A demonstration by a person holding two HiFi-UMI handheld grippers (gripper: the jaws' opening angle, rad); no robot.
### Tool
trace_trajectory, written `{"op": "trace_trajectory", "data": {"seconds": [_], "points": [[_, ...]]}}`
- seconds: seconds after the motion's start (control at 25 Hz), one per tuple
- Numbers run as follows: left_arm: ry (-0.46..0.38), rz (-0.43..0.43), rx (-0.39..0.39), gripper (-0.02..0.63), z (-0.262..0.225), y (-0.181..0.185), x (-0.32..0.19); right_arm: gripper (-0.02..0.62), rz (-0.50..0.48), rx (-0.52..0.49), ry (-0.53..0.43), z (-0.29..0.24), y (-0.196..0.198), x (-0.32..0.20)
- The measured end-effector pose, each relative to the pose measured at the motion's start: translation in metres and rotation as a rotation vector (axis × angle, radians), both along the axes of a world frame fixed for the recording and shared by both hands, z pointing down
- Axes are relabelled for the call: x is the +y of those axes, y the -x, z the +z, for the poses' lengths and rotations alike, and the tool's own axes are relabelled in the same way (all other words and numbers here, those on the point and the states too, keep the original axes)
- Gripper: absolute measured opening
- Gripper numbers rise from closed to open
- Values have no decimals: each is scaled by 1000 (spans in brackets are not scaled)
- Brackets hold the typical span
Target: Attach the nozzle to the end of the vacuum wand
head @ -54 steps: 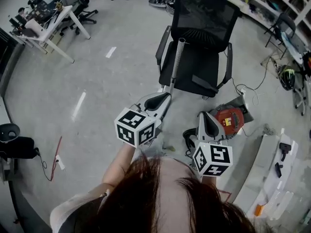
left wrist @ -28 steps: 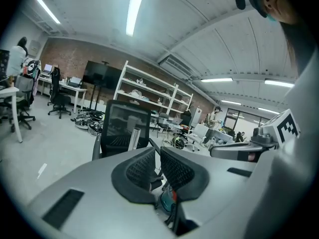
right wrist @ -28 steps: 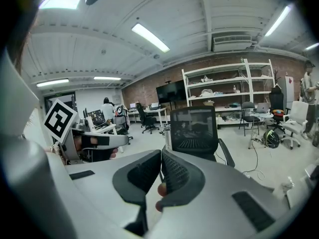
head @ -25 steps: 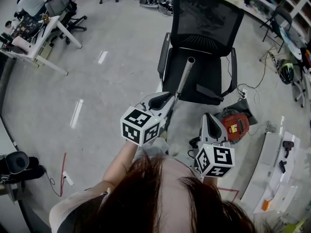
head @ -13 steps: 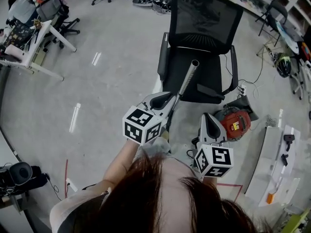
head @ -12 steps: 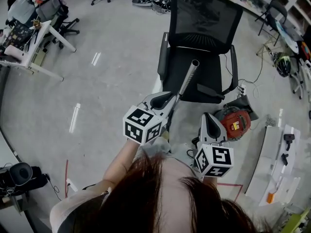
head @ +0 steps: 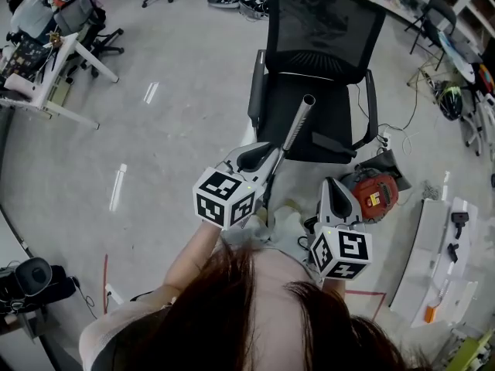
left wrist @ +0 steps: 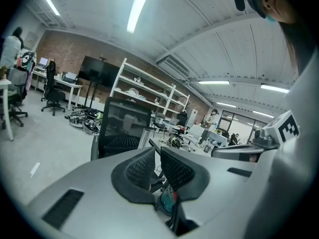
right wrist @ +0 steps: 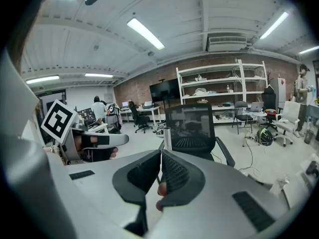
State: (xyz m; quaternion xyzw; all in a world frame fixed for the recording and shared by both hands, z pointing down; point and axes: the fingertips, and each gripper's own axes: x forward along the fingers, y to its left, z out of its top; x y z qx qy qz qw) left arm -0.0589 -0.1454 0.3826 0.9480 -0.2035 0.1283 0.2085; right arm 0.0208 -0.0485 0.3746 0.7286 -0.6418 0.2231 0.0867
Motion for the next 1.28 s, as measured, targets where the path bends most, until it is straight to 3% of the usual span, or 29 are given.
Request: {"op": "trace_trajectory", "data": {"seconds": [0.6, 0.96, 1.28], "points": [[-31, -133, -38, 26, 7, -56, -9, 26, -97, -18, -7, 5, -74, -11], [-25, -202, -48, 75, 17, -82, -19, 26, -130, -28, 5, 13, -117, -15], [-49, -258, -106, 101, 34, -101, -37, 26, -139, -37, 5, 20, -147, -18]]}}
